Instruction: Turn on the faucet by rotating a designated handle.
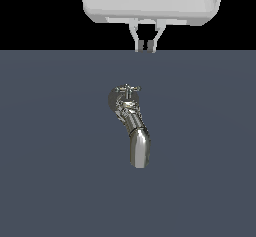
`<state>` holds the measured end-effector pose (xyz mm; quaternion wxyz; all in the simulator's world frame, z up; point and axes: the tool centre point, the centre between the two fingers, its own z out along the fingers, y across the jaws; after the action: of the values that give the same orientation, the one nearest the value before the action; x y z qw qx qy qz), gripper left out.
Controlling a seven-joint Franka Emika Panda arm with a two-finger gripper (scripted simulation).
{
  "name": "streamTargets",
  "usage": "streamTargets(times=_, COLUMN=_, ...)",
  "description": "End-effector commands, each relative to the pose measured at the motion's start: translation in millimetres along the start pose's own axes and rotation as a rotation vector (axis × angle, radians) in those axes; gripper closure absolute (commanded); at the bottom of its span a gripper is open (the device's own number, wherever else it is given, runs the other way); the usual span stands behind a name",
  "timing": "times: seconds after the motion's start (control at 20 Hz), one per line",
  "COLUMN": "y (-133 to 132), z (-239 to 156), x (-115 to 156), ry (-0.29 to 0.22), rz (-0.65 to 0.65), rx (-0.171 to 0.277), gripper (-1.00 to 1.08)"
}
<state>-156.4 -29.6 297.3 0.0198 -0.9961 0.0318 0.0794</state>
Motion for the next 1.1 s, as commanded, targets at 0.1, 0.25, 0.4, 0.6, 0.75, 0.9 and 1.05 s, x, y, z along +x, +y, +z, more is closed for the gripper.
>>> streamTargets(times=0.1, y=-59.7, z=20.2, x=41.1, ry=0.04, rz=-0.086, rx=-0.063, gripper=0.74)
streamTargets(times=0.25, y=-30.9, z=30.0, x=70.5, ry=0.08, rz=0.044, rx=-0.054, gripper=0.26)
streamTargets(times=0.4, y=1.1, z=36.0, x=100.9, ry=0.122, rz=0.12, rx=-0.05, gripper=0.72)
streamTargets(times=0.6, y=-71.5, z=111.4, x=110.2, ry=0.085, rz=0.049, rx=-0.041, gripper=-0.44)
streamTargets(times=0.75, y=20.2, z=104.6, x=162.4, ry=0.164, rz=0.33, rx=0.021, gripper=0.09)
streamTargets(times=0.9, y=91.4, z=88.2, x=177.1, ry=0.237, rz=0.394, rx=-0.045, gripper=0.76)
streamTargets(times=1.05, y=140.4, z=85.3, x=184.2, ry=0.285, rz=0.526, rx=-0.072, gripper=-0.69)
